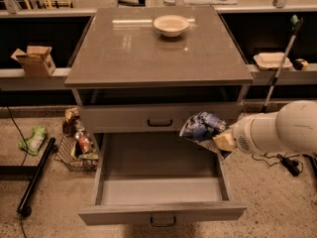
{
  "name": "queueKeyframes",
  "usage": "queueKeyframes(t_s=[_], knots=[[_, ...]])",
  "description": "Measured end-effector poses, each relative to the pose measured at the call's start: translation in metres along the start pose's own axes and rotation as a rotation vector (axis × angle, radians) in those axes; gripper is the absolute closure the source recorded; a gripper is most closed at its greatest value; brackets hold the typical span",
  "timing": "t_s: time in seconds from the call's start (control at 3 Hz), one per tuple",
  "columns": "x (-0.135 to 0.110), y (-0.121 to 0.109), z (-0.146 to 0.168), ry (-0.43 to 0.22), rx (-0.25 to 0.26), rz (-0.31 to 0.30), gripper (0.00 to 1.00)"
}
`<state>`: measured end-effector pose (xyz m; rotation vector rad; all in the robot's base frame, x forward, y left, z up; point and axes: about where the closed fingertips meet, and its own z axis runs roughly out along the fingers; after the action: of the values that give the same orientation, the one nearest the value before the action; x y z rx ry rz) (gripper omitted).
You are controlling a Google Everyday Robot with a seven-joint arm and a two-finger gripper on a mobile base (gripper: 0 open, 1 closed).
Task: Place blue chip bag into middle drawer
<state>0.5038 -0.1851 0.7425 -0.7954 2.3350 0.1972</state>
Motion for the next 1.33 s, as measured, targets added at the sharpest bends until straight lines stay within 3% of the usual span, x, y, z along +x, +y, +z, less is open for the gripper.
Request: queueKeyframes(t_s=[0.33, 0.67, 1.0, 1.33], knots=[[0.017, 0.012, 0.027, 0.005, -0.071, -0.002, 1.0], [0.047, 0.034, 0.075, -0.013, -0.196, 0.016, 1.0], [0.079, 0.053, 0.122, -0.001, -0.286, 0.045, 1.0], [0.107, 0.067, 0.165, 0.042, -0.314, 0.08, 1.0]])
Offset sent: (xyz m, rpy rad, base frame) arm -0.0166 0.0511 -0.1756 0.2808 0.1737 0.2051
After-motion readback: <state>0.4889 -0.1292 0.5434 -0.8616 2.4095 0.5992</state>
